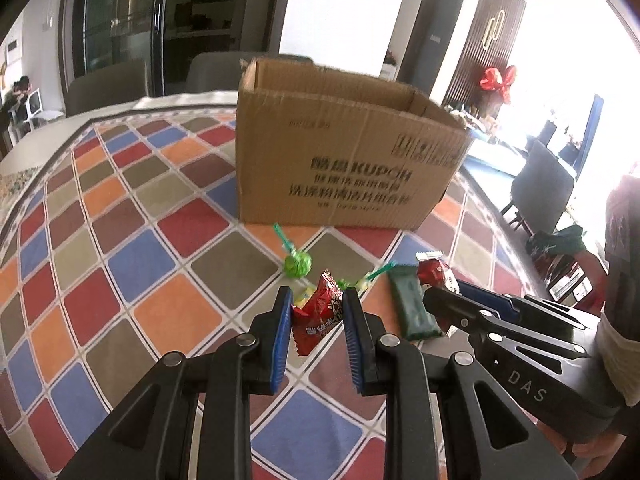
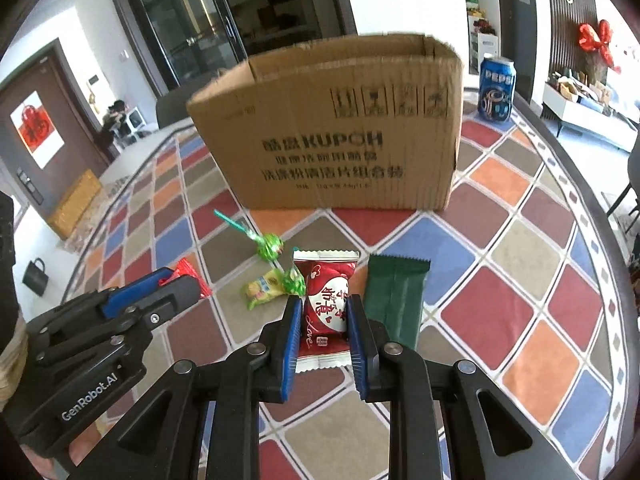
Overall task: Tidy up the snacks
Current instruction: 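Grasp the red candy bag with the left tool while the right tool grasps the red-white candy, then lift both candies into the box and open both tools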
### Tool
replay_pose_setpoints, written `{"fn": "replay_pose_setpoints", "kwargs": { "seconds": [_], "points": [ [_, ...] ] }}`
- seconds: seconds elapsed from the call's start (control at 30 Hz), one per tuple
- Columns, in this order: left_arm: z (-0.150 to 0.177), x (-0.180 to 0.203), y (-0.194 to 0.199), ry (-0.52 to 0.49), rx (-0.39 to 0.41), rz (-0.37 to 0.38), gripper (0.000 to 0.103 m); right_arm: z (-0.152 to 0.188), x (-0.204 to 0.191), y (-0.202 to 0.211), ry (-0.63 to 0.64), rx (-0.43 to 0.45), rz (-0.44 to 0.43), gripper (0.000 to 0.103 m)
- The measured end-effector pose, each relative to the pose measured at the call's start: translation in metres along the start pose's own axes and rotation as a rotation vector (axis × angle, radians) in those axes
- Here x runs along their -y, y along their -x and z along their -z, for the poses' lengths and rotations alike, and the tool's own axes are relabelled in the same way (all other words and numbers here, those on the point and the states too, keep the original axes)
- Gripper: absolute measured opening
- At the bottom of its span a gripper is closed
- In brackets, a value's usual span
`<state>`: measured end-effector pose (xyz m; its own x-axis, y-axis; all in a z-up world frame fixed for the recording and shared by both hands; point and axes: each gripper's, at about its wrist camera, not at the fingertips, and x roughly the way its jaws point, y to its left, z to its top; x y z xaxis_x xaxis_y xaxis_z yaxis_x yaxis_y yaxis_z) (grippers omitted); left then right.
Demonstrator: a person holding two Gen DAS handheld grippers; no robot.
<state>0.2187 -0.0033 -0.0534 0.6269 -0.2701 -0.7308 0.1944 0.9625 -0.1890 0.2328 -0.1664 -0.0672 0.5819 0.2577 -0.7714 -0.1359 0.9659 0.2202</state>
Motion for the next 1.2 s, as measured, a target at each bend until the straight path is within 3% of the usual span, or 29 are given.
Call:
{"fn": "replay_pose_setpoints", "kwargs": {
  "seconds": [0.67, 1.2],
  "points": [
    [-0.074, 0.02, 0.035, -0.055, 0.183, -0.012, 0.025, -0.056, 0.0, 0.046, 0.005, 0.182, -0.031, 0.024],
    [-0.136, 0.023, 0.019, -0.083, 0.237, -0.048, 0.025, -0.114, 0.006, 0.042, 0.026, 0.255, -0.019, 0.024]
  ]
}}
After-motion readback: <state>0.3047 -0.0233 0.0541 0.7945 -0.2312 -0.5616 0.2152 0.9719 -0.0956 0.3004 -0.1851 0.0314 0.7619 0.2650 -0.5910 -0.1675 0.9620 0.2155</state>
